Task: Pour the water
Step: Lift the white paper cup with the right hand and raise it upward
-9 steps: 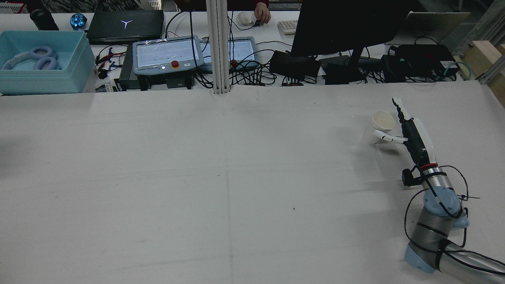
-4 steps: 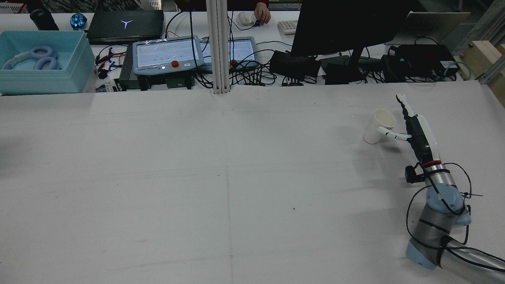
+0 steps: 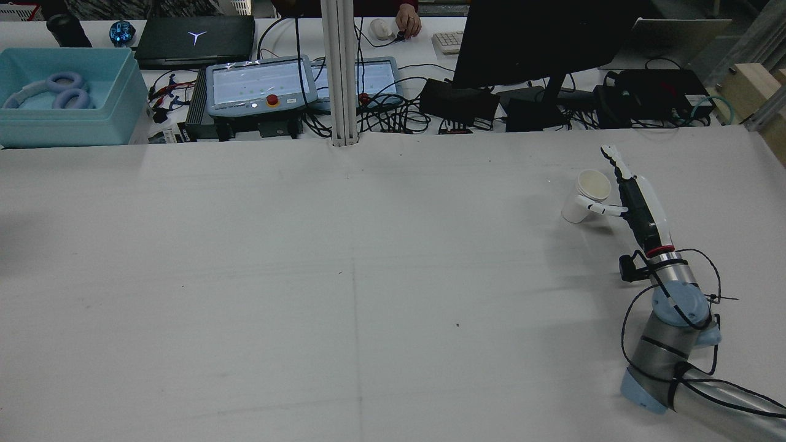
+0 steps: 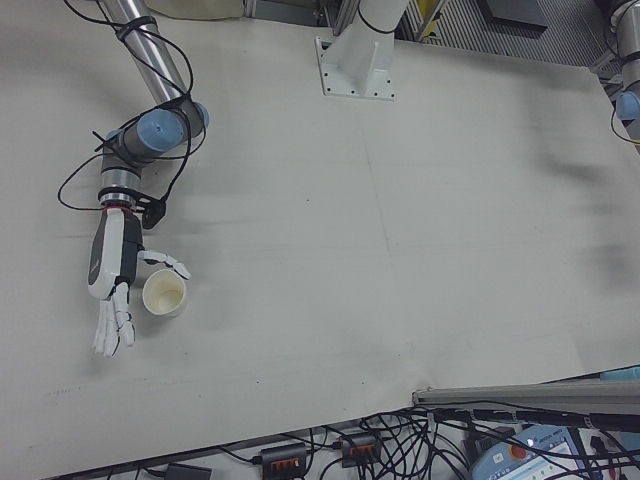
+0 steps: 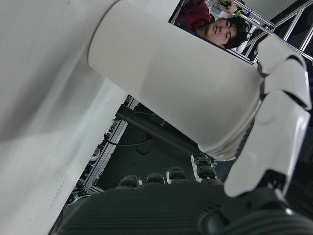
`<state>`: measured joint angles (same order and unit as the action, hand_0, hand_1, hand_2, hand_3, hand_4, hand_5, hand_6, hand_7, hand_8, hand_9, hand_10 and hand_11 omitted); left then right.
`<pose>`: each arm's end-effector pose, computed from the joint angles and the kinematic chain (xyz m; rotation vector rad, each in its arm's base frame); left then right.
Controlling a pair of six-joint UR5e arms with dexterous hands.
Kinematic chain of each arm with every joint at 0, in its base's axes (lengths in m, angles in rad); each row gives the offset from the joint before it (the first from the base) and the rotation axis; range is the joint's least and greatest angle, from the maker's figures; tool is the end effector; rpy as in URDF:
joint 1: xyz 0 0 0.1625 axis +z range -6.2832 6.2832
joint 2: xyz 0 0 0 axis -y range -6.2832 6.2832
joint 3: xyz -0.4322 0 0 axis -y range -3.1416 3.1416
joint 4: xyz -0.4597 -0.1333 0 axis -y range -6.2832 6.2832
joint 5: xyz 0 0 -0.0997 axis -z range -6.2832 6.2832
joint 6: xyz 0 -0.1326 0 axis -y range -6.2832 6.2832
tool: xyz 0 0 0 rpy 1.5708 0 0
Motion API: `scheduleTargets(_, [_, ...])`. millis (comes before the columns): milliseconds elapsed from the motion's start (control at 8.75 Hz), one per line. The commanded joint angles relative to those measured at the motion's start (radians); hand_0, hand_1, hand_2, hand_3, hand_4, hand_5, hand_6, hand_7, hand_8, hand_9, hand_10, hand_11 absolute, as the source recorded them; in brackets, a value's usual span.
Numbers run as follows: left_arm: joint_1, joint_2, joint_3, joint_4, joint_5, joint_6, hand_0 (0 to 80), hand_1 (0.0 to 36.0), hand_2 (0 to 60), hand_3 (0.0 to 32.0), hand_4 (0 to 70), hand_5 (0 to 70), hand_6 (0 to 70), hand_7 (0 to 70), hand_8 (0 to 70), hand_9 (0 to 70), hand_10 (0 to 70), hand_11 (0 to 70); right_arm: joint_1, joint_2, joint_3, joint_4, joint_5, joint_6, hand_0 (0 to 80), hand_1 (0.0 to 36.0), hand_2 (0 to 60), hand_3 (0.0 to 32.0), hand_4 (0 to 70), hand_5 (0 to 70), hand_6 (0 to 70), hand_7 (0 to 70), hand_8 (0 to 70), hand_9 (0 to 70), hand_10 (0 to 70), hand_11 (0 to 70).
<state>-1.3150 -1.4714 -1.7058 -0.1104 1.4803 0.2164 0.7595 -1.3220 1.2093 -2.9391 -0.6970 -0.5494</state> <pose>0.0016 -0.5802 0.6556 0.0429 2.2112 -1.8791 -0.3146 -0.6227 0.7248 0.5648 -2.0214 1.9386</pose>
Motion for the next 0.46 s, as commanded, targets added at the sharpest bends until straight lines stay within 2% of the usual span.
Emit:
scheduleTargets(0, [0.003,-0.001,0.0,0.0,0.0,0.001,52.4,30.7,60.0,0.0,18.0,63.9,28.7,47.8,36.9,35.6,23.7,36.2,0.0,0.001,-0.005,0.0,-0.067,0.002,48.1,18.7,20.3,0.0,6.2,9.7,4.5,2.8,0.0,0.0,0.0,1.6])
scheduleTargets(114, [0.003,-0.001,0.0,0.002,0.0,0.001,52.2,30.5,60.0,0.0,18.0,63.4,28.7,47.7,36.9,35.5,23.7,36.0,0.0,0.001,-0.008,0.0,-0.067,0.003,48.2,18.5,20.3,0.0,7.2,10.2,5.7,4.5,0.1,0.0,0.3,2.2])
scheduleTargets(229, [0.003,-0.001,0.0,0.002,0.0,0.001,52.2,30.3,60.0,0.0,17.9,63.9,28.7,47.7,37.0,35.5,23.7,36.0,0.0,0.004,-0.002,0.002,-0.065,0.006,47.7,17.4,20.6,0.0,9.2,12.0,10.0,10.5,1.0,0.8,1.8,4.1])
scheduleTargets(343, [0.003,-0.001,0.0,0.002,0.0,0.001,52.3,30.4,60.0,0.0,17.9,63.9,28.7,47.7,36.8,35.5,23.7,36.1,0.0,0.015,0.004,0.002,-0.064,0.008,46.9,15.1,21.2,0.0,12.6,20.5,18.3,22.7,5.8,7.9,6.0,10.1])
